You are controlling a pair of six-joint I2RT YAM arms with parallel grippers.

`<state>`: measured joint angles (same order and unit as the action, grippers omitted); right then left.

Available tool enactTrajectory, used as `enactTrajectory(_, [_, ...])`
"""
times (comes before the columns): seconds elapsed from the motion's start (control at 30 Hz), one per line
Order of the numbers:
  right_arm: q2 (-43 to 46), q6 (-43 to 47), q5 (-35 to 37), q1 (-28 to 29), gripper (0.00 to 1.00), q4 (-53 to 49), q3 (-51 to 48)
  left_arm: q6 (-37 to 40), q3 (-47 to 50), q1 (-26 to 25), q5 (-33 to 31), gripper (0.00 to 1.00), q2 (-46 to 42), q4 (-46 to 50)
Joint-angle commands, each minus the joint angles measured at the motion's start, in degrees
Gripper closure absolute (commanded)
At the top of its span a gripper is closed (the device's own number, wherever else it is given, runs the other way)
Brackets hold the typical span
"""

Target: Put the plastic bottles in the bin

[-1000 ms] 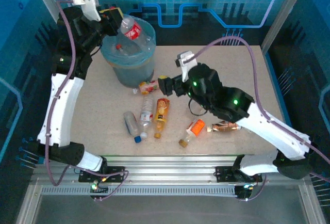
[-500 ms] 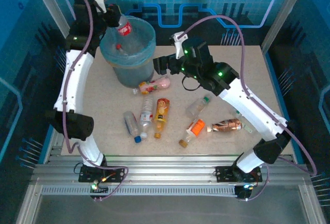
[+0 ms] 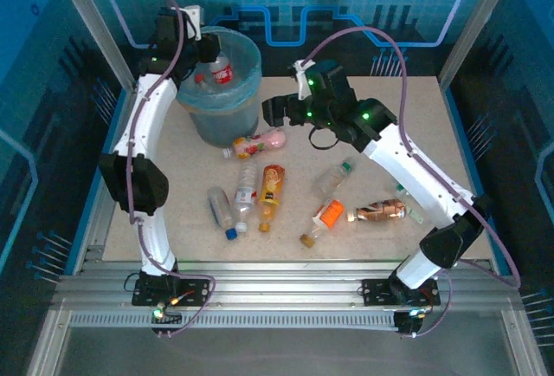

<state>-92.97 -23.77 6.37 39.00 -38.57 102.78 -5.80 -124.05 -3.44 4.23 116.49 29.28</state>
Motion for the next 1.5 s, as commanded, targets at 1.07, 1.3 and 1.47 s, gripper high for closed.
enactTrajectory(1.07, [-6.5, -4.8, -4.2, -1.0, 0.00, -11.0, 10.9, 2.1, -6.0, 0.3, 1.5, 0.17, 2.4, 3.7])
enactTrajectory(1.3, [-2.2, -5.6, -2.2, -0.9, 0.00, -11.7, 8.8, 1.6, -3.9, 0.2, 2.1, 0.15, -5.9, 4.2])
enactTrajectory(1.47, [3.4, -5.3, 0.9, -0.9, 0.00, -12.1, 5.0, 1.8, 0.5, -0.3, 3.4, 0.15, -13.8, 3.9])
